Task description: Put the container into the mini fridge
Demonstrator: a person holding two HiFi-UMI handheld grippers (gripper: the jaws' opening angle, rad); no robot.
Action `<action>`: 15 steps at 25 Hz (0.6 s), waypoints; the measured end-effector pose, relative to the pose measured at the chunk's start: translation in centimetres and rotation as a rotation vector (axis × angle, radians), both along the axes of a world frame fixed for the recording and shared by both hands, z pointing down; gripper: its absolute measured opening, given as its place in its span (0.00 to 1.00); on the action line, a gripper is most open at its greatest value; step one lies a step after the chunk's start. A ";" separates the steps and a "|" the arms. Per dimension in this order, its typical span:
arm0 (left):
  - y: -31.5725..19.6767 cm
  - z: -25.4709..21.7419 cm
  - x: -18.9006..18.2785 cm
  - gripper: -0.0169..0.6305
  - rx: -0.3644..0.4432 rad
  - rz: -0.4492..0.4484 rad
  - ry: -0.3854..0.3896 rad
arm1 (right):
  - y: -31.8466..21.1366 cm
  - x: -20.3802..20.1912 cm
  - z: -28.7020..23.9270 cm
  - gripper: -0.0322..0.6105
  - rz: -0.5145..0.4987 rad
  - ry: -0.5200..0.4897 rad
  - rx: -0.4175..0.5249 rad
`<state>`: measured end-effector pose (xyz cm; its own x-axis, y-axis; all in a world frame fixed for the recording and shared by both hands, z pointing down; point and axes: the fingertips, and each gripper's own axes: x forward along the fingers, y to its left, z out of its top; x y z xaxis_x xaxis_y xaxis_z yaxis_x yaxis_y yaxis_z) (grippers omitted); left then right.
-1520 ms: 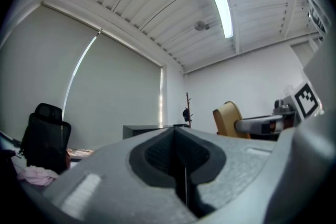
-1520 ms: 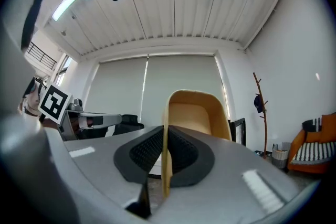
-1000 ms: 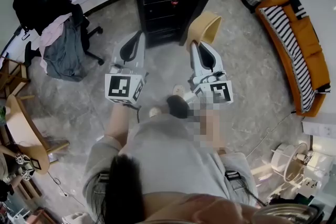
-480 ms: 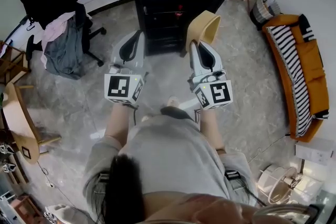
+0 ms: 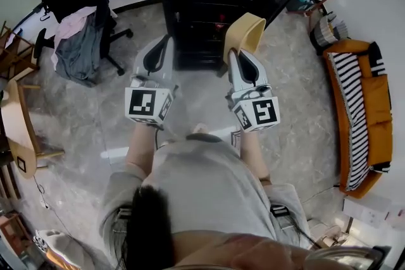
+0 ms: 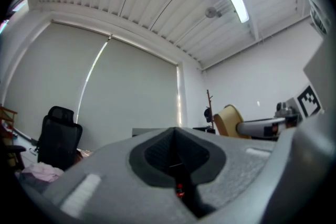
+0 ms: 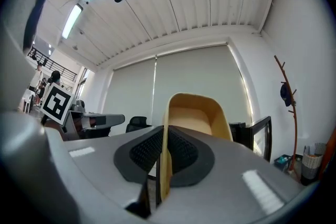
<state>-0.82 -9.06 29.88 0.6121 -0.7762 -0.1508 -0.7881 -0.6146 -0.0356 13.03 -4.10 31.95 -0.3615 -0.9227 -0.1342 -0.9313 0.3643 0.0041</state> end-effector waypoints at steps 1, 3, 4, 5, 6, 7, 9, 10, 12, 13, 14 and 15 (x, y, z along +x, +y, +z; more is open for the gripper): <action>-0.1 0.0 0.3 0.03 0.002 -0.009 0.000 | -0.2 0.3 0.1 0.08 -0.011 -0.001 0.001; -0.2 0.1 0.9 0.03 0.006 -0.028 0.001 | -0.6 0.8 0.2 0.08 -0.032 -0.007 0.003; -0.3 0.2 1.1 0.03 0.008 -0.038 0.002 | -0.8 1.0 0.3 0.08 -0.043 -0.008 0.003; -0.3 0.2 1.2 0.03 0.008 -0.048 0.002 | -1.0 1.1 0.5 0.08 -0.056 -0.004 0.000; -0.4 0.3 1.3 0.03 0.007 -0.058 0.003 | -1.3 1.2 0.7 0.08 -0.069 0.001 -0.005; -0.5 0.5 1.4 0.03 0.005 -0.067 0.003 | -1.5 1.3 0.9 0.08 -0.080 0.003 -0.012; -0.7 0.7 1.5 0.03 -0.002 -0.082 0.002 | -2.1 1.4 1.2 0.08 -0.102 0.010 -0.020; -0.9 0.8 1.6 0.03 -0.005 -0.089 0.000 | -2.4 1.4 1.4 0.08 -0.113 0.017 -0.019; -1.2 0.8 1.7 0.03 -0.007 -0.101 -0.005 | -3.0 1.4 1.6 0.08 -0.134 0.028 -0.020; -1.3 0.8 1.7 0.03 -0.008 -0.107 -0.008 | -3.3 1.3 1.6 0.08 -0.144 0.032 -0.021; -1.6 0.8 1.7 0.03 -0.010 -0.113 -0.009 | -3.6 1.3 1.7 0.08 -0.153 0.038 -0.024; -1.8 0.9 1.6 0.03 -0.012 -0.119 -0.008 | -4.0 1.1 1.8 0.08 -0.162 0.044 -0.027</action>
